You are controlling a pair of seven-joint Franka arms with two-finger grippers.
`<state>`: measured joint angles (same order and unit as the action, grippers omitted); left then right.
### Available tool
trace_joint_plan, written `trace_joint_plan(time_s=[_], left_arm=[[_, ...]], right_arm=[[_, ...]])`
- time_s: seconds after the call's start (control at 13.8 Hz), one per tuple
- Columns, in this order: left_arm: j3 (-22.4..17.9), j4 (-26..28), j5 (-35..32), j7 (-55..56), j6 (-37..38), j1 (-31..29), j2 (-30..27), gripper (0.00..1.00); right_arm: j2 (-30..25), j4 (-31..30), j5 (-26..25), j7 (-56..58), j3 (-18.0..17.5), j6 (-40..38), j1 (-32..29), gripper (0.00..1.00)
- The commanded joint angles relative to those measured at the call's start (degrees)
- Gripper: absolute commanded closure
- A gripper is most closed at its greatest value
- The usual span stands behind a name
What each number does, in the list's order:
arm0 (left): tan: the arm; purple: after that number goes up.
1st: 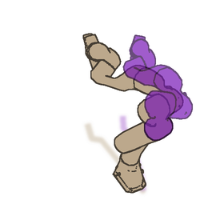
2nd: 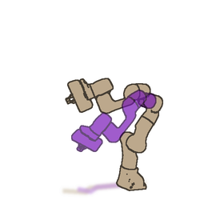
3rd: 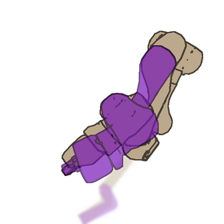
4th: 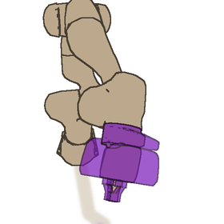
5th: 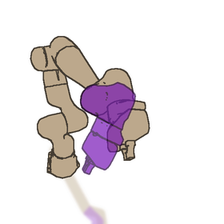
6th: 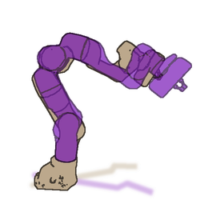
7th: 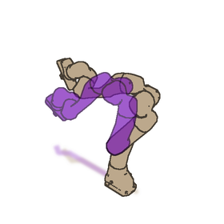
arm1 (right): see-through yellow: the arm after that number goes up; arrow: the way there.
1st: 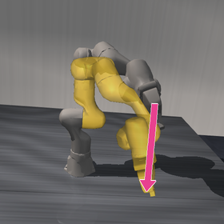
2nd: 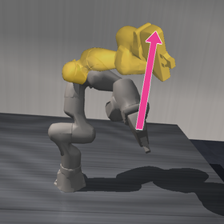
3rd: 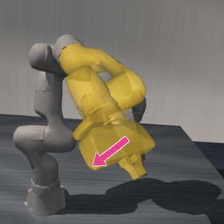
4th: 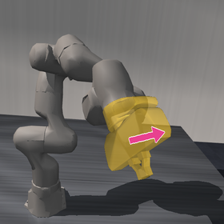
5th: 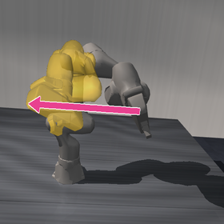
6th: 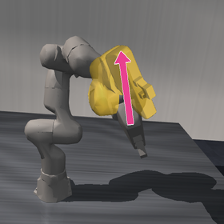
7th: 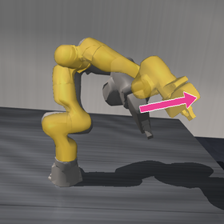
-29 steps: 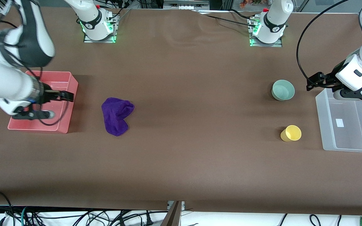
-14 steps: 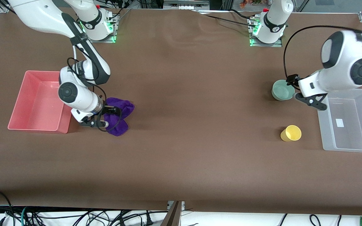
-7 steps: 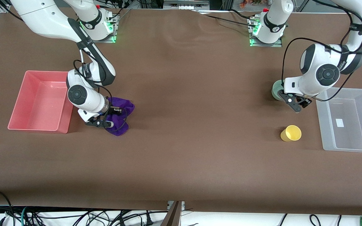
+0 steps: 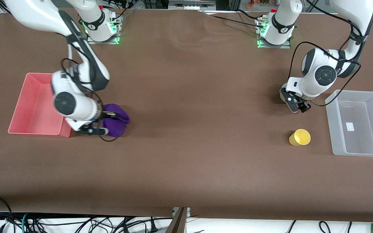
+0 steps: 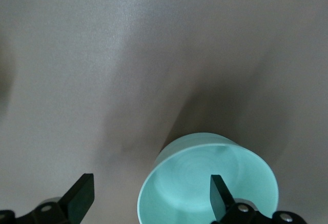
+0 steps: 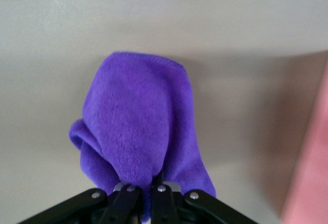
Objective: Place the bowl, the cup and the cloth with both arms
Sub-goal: 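Drop the cloth into the pink bin while the left gripper carries the bowl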
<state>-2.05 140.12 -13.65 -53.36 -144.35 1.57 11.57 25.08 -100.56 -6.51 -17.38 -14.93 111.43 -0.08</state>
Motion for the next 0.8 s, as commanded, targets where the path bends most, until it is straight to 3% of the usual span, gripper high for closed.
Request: trace_joint_plan(time_s=[0.0,0.07,0.15,0.22,0.29,0.44,0.73], left_arm=[[0.11,1.65,-1.82,-4.97,-5.14,-2.71,1.35,0.07],[0.11,1.91,-1.82,-7.26,-5.68,-2.98,1.35,0.26],[0.2,1.92,-1.82,-8.85,-5.68,-3.24,1.35,0.6],[0.2,1.92,-1.82,-8.95,-5.68,-3.33,1.35,0.83],[0.2,1.92,-1.82,-8.95,-5.68,-3.42,1.35,1.0],[0.29,1.92,-1.82,-9.22,-5.68,-3.51,1.35,1.0],[0.55,1.3,-1.38,-9.66,-5.24,-3.68,0.65,1.0]], right_arm=[[-2.4,7.02,0.27,9.7,3.56,-14.7,-2.2,1.0],[-2.84,8.78,0.27,13.48,6.11,-18.58,-2.29,1.0],[-3.45,9.58,0.18,18.13,9.36,-21.05,-2.38,1.0],[-3.8,9.59,0.1,23.14,13.13,-22.21,-2.47,1.0],[-4.15,9.33,0.18,28.58,16.82,-22.22,-2.47,1.0],[-3.63,7.23,0.27,33.98,24.65,-20.82,-2.47,1.0],[-3.63,0.29,0.45,34.08,31.18,-17.23,-2.56,1.0]])
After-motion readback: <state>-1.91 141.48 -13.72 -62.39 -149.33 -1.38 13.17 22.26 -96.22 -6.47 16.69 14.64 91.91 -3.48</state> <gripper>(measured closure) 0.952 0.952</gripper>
